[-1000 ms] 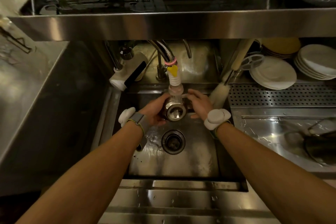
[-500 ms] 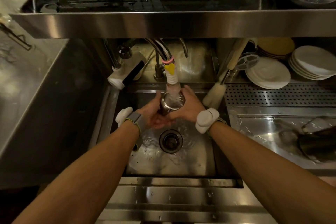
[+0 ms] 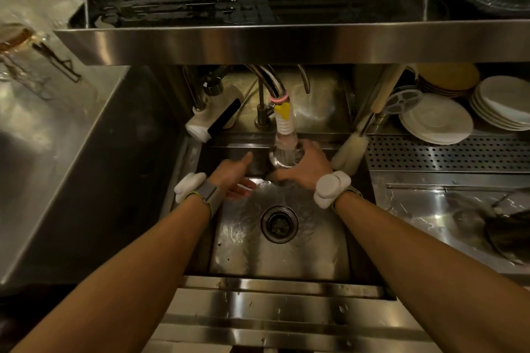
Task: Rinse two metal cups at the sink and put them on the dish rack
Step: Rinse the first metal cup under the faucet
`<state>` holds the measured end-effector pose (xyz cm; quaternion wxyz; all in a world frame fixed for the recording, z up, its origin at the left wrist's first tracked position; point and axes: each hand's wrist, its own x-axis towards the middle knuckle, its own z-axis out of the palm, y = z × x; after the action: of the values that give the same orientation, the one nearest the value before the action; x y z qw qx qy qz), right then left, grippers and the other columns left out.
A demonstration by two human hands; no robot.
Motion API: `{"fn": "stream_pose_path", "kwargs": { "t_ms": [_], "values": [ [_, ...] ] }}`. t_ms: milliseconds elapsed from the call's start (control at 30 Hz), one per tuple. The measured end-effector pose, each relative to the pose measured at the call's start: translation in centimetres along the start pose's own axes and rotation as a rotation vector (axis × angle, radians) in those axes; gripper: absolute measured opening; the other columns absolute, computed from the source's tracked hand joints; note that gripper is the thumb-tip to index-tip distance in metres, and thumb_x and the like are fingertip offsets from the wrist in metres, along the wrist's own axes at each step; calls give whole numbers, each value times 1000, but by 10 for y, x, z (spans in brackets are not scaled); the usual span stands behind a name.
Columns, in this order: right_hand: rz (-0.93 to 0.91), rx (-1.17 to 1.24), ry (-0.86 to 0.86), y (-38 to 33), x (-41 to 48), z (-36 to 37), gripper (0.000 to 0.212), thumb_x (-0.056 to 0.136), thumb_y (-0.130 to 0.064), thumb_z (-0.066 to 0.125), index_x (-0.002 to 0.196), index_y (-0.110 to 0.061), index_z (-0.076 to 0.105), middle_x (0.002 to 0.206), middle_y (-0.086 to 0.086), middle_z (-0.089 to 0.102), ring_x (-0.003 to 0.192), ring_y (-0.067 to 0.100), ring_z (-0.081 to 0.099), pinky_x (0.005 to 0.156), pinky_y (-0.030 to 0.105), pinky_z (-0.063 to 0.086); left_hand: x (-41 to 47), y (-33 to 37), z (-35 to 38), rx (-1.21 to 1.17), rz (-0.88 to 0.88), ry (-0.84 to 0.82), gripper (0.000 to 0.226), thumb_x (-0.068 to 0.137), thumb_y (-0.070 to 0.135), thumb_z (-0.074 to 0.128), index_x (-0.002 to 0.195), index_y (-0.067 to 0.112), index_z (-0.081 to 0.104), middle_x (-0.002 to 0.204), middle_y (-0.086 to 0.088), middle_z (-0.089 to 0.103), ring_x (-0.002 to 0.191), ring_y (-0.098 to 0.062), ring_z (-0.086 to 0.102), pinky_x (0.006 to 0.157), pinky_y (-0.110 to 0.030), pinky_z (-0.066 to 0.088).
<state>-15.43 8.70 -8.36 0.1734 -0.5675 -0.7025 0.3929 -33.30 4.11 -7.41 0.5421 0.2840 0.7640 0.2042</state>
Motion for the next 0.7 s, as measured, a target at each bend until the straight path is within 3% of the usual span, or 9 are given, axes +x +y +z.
{"fn": "stream_pose_path", "kwargs": {
  "t_ms": [100,167,233,400,467,533,600,700],
  "values": [
    [-31,-73,-114,-5,-2,-2,56,44,-49,85,93,-27,68,93,-6,69,82,13,67,76,31,57,-2,0,-3,7,14,11,55,93,58,38,116,12,57,78,-5,67,50,-14,60,60,-22,42],
    [-8,-63,-74,-3,-3,-6,60,44,-52,83,96,-26,68,96,-4,69,83,13,66,77,32,57,-4,1,-3,28,36,14,49,93,56,40,113,14,57,76,-4,67,39,-9,59,59,-22,41],
    [12,-32,2,-1,-1,-7,74,37,-58,80,102,-27,65,102,-2,67,87,16,65,78,34,57,-4,2,-3,43,53,17,44,93,55,42,107,16,57,75,-4,67,41,-11,59,58,-21,40],
    [-51,-10,-150,-12,-9,-10,53,50,-35,88,96,-20,68,97,-3,70,88,15,66,84,37,56,-7,13,-5,75,121,79,36,93,48,47,80,17,58,77,-6,66,56,-17,57,58,-24,41],
    [-10,29,-113,-7,-9,-16,50,57,-28,88,100,-17,65,97,-3,66,90,16,62,83,32,53,-8,20,-4,115,193,134,37,92,45,51,86,12,66,79,-10,68,61,-21,61,59,-27,45],
    [5,38,-55,-8,-6,-17,60,51,-38,88,101,-18,63,100,-1,66,94,17,63,81,29,52,-10,29,-4,161,266,255,37,89,41,56,101,9,71,92,-16,71,84,-29,68,75,-35,52],
    [-8,33,-92,-13,-1,-13,81,39,-53,84,108,-16,63,104,0,69,94,18,66,83,33,56,-9,43,-6,205,361,378,35,87,36,59,112,13,68,111,-12,69,106,-30,63,89,-36,48],
    [-1,60,-114,-14,2,-12,81,40,-48,87,111,-15,64,102,0,71,90,17,68,83,36,57,-8,68,-15,391,537,566,39,88,27,56,125,13,57,124,-13,61,116,-30,56,94,-36,43]
  ]
}}
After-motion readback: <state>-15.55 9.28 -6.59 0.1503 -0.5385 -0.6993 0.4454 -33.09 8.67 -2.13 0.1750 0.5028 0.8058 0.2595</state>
